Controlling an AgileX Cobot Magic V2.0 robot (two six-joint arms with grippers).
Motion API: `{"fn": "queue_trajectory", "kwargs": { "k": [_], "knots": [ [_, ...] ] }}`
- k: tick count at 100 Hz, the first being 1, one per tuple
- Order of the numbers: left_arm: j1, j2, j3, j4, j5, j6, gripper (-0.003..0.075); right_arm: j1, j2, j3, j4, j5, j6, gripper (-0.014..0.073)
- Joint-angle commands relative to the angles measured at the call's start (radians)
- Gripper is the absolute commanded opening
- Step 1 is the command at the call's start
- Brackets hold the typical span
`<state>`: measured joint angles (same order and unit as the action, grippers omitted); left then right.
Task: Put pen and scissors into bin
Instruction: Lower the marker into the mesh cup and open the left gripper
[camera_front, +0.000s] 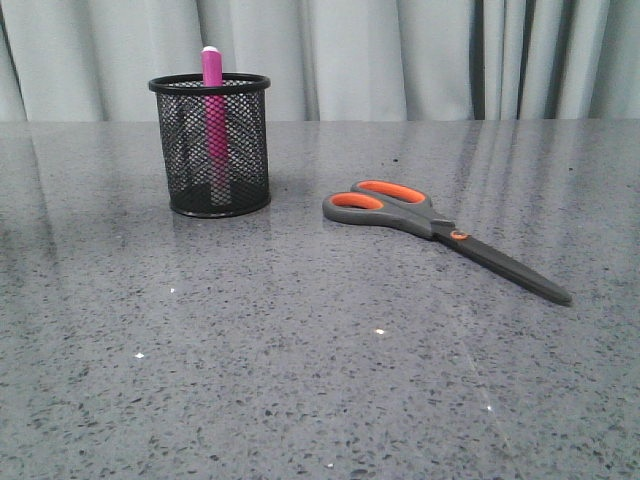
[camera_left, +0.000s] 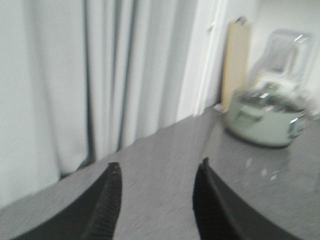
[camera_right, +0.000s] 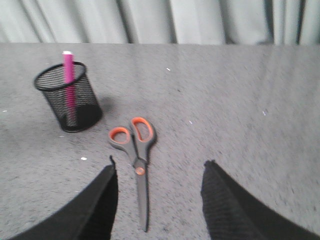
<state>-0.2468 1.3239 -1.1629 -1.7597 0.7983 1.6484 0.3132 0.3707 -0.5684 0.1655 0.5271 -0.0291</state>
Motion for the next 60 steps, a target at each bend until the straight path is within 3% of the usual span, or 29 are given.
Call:
{"fn": "queue_trajectory", "kwargs": {
  "k": [1, 17, 23, 43, 60],
  "knots": [
    [0.003, -0.103, -0.009, 0.005, 0.125, -0.075, 0.0195, 0.0, 0.061, -0.114, 0.111, 0.001, -0.154, 0.0308],
    [0.003, -0.191, 0.001, 0.118, 0.406, -0.134, 0.0049, 0.0, 0.191, -0.248, 0.316, 0.072, -0.241, 0.0305],
    [0.003, -0.222, 0.001, 0.161, 0.449, -0.158, -0.002, 0.0, 0.25, -0.294, 0.356, 0.109, -0.246, 0.0305],
    [0.003, -0.403, 0.001, 0.358, 0.289, -0.314, -0.0022, 0.004, 0.493, -0.454, 0.358, 0.327, -0.327, 0.0307],
    [0.003, -0.573, 0.018, 0.556, 0.193, -0.457, -0.0022, 0.088, 0.679, -0.615, 0.314, 0.41, -0.327, 0.031]
  ]
}}
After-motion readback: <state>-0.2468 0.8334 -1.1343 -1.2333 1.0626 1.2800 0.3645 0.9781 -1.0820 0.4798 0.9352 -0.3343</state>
